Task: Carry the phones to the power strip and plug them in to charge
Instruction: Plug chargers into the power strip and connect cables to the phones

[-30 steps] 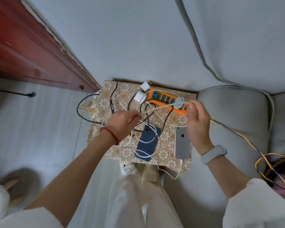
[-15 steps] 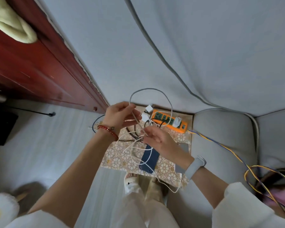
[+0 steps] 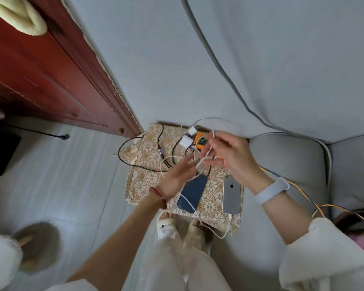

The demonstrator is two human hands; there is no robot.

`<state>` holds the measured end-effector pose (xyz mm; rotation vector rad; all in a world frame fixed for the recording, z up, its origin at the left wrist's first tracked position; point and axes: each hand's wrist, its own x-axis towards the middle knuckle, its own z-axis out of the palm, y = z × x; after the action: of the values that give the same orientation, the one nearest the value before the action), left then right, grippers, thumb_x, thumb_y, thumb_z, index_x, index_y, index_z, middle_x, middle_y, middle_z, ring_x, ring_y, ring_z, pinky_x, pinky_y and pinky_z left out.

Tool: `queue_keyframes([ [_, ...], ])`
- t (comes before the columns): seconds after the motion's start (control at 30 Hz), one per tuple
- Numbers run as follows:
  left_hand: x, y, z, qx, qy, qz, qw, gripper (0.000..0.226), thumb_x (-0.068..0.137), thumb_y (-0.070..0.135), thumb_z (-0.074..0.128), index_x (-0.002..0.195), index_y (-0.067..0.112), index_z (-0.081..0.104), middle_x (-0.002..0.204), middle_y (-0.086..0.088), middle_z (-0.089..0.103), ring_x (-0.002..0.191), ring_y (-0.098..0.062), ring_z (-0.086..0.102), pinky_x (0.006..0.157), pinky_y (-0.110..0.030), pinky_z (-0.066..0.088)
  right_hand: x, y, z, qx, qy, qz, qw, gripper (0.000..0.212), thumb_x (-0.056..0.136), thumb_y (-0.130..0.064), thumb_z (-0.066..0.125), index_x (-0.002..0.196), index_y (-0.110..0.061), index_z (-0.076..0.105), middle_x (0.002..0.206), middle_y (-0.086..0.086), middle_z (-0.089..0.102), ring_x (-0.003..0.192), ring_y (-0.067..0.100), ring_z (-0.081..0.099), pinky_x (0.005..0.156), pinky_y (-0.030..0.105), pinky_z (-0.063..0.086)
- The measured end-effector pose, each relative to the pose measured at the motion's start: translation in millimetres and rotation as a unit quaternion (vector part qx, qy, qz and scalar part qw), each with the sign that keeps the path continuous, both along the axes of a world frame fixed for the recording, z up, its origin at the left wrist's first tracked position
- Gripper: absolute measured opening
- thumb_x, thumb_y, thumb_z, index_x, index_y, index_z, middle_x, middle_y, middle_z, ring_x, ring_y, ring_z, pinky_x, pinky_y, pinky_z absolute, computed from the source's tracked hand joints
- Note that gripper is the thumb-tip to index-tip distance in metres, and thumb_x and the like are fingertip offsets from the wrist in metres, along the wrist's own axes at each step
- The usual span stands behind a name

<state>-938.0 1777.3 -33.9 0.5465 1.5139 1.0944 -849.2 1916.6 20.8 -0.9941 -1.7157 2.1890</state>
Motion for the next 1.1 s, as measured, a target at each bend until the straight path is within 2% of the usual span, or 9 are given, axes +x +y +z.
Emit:
queue_keyframes([
  [0.13,14,-4,-6,-0.064,0.213,0.004,0.975,0.019,0.091,0.014,0.047,0.105,0.011,0.060,0.104,-0.003,0.065,0.103,-0.019,0.061,0.092,-0.036,0.049,-13,22,14,-0.052,0.063,-0.082,0.993,0.012,0.089,-0.014,0.053,0.093,-0.016,0.065,0.073,0.003,0.071,0.077,0.026,0.071,0.063,0.033,0.058],
  [0.27,-15,-5,15,-0.009,0.004,0.190,0.982,0.017,0.091,0.011,0.044,0.085,0.013,0.060,0.082,-0.005,0.069,0.076,-0.017,0.070,0.070,-0.030,0.059,-7,13,-5,-0.026,0.005,0.005,1.000,0.027,0.088,-0.023,0.054,0.115,-0.022,0.056,0.107,-0.001,0.068,0.099,0.012,0.065,0.082,0.028,0.055],
  [0.37,-35,-7,30,0.061,-0.142,0.310,0.938,0.018,0.092,0.012,0.043,0.085,0.008,0.059,0.071,-0.004,0.072,0.069,-0.021,0.071,0.058,-0.027,0.058,6,-24,-29,0.103,-0.097,0.227,0.964,0.032,0.088,-0.012,0.051,0.116,-0.025,0.056,0.096,-0.019,0.061,0.085,-0.008,0.060,0.070,0.012,0.049],
  [0.47,-50,-12,29,0.055,-0.171,0.409,0.895,0.018,0.093,0.012,0.043,0.083,0.006,0.056,0.061,-0.001,0.070,0.062,-0.019,0.070,0.052,-0.025,0.057,21,-46,-46,0.156,-0.154,0.319,0.922,0.017,0.092,-0.023,0.048,0.104,-0.018,0.060,0.082,-0.010,0.060,0.068,0.002,0.055,0.060,0.012,0.044],
  [0.6,-55,-31,12,0.027,-0.207,0.481,0.852,0.018,0.094,0.012,0.042,0.083,0.005,0.055,0.058,0.000,0.068,0.062,-0.019,0.070,0.053,-0.026,0.057,40,-37,-53,0.285,-0.218,0.341,0.869,0.019,0.091,-0.026,0.048,0.105,-0.019,0.059,0.101,0.002,0.065,0.092,0.019,0.061,0.081,0.034,0.051],
  [0.77,-56,-43,0,-0.006,-0.250,0.501,0.828,0.019,0.094,0.012,0.040,0.082,0.005,0.052,0.057,-0.003,0.069,0.062,-0.020,0.070,0.053,-0.026,0.057,61,-30,-59,0.292,-0.231,0.317,0.872,0.049,0.088,-0.029,0.054,0.134,-0.027,0.037,0.134,-0.004,0.046,0.123,0.014,0.044,0.102,0.033,0.038],
  [0.9,-33,-42,-4,-0.020,-0.269,0.456,0.848,0.016,0.095,0.011,0.039,0.085,0.003,0.049,0.063,-0.011,0.071,0.067,-0.026,0.071,0.055,-0.029,0.058,40,-61,-59,-0.003,-0.155,0.190,0.969,0.060,0.083,-0.043,0.057,0.135,-0.022,0.035,0.130,-0.013,0.045,0.122,0.006,0.042,0.106,0.028,0.029],
  [0.97,-21,-43,-7,-0.033,-0.265,0.418,0.869,0.017,0.095,0.012,0.038,0.085,0.003,0.048,0.065,-0.012,0.072,0.068,-0.027,0.071,0.056,-0.029,0.058,24,-71,-65,-0.151,-0.101,0.002,0.983,0.036,0.087,-0.037,0.053,0.115,-0.015,0.053,0.115,-0.006,0.059,0.111,0.011,0.055,0.104,0.034,0.037],
  [1.1,-13,-57,-21,-0.098,-0.216,0.457,0.857,0.019,0.096,0.012,0.037,0.083,0.004,0.048,0.055,-0.007,0.070,0.059,-0.022,0.070,0.050,-0.026,0.057,19,-65,-79,-0.145,-0.121,-0.206,0.960,0.018,0.093,-0.017,0.045,0.082,-0.009,0.056,0.070,0.003,0.057,0.070,0.015,0.064,0.080,0.032,0.054],
])
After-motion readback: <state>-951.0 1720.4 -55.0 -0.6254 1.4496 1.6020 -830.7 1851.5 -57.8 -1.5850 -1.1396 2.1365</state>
